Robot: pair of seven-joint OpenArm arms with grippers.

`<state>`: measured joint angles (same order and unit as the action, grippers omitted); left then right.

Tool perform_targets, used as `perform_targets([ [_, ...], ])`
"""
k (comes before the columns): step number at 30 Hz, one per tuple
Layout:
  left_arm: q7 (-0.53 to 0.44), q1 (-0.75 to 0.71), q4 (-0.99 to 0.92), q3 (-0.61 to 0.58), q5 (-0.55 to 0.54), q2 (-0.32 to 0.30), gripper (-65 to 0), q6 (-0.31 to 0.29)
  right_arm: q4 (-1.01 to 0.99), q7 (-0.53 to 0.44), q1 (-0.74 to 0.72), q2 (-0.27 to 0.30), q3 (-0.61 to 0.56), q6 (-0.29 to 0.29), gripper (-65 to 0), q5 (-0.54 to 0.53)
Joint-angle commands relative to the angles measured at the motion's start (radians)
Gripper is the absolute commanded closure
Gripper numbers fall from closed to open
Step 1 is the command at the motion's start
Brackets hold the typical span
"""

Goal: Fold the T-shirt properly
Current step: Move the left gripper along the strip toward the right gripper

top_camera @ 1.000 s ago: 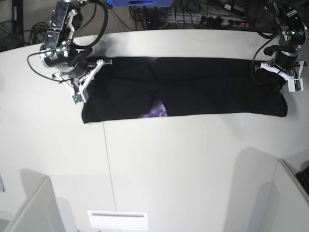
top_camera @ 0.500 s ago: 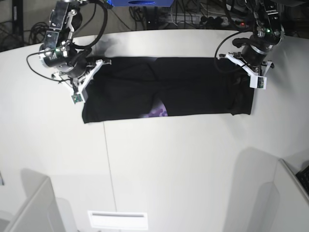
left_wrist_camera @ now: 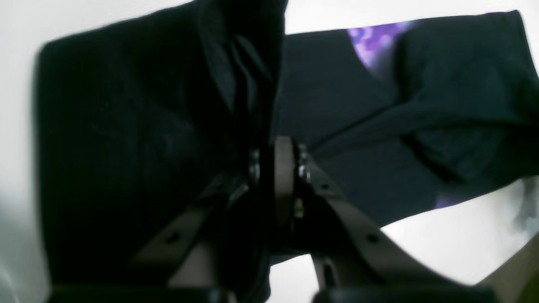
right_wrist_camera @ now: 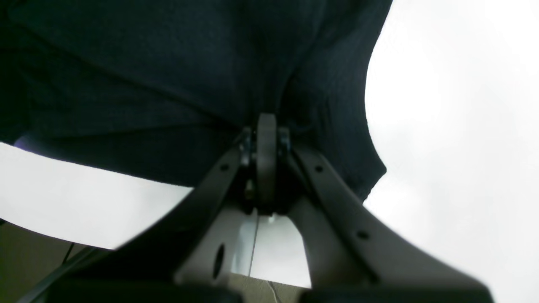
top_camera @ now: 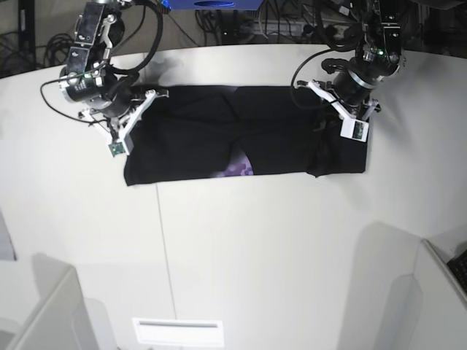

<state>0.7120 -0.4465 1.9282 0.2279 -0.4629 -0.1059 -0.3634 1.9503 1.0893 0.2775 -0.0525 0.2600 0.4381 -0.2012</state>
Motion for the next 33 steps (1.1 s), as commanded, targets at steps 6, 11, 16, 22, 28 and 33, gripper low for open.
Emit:
perform_targets([
  [6, -0.019, 0.007, 0.014, -0.034, -0.010, 0.018, 0.0, -0.001, 0.019, -0.013, -0.007, 0.006, 0.002, 0.000, 0.0, -0.005],
  [11, -0.019, 0.015, 0.012, -0.049, -0.010, 0.019, 0.0, -0.001, 0.019, -0.013, -0.007, 0.006, 0.002, 0.000, 0.0, -0.005],
  [16, -0.018, 0.019, 0.012, -0.049, -0.013, 0.019, 0.0, -0.001, 0.018, -0.014, -0.007, 0.006, 0.002, 0.000, 0.0, -0.005],
  [22, -0.018, 0.019, -0.003, -0.049, -0.020, 0.019, 0.0, -0.001, 0.018, -0.014, -0.007, 0.006, 0.002, 0.000, 0.0, -0.005],
  [28, -0.018, 0.027, -0.016, -0.051, -0.020, 0.019, 0.0, -0.001, 0.018, -0.016, -0.007, 0.006, 0.002, 0.000, 0.0, -0.005],
  [33, -0.018, 0.031, -0.016, -0.051, -0.020, 0.019, 0.0, -0.001, 0.018, -0.016, -0.007, 0.006, 0.002, 0.000, 0.0, -0.005],
])
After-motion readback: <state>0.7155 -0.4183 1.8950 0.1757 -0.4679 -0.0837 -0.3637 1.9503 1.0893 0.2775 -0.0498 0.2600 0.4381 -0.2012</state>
